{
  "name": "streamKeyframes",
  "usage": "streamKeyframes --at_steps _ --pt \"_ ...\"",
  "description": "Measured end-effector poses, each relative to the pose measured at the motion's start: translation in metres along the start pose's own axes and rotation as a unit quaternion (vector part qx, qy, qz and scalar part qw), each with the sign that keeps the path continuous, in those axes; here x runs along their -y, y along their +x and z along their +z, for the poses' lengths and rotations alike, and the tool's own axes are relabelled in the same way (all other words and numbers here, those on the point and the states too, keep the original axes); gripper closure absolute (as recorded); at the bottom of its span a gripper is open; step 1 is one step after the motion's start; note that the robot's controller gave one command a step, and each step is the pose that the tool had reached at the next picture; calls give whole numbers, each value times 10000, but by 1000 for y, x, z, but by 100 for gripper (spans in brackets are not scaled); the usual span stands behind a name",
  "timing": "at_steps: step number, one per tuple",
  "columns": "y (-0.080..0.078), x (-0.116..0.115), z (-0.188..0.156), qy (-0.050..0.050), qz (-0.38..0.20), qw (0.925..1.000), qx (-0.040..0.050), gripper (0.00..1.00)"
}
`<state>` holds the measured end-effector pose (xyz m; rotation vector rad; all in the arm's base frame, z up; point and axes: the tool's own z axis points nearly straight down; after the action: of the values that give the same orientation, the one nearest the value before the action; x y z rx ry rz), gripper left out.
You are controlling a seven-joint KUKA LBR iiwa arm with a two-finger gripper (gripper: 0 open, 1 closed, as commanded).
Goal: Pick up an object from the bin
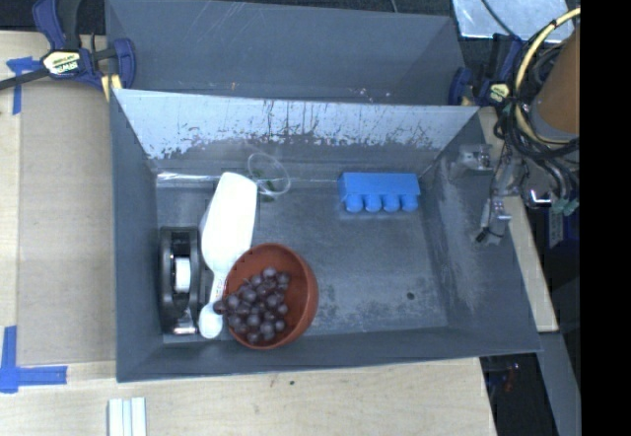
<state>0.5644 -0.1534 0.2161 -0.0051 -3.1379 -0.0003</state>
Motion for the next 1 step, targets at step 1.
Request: streamKeyframes --at_steps 1 --pt "-2 -1 -4 7 -17 10000 38 0"
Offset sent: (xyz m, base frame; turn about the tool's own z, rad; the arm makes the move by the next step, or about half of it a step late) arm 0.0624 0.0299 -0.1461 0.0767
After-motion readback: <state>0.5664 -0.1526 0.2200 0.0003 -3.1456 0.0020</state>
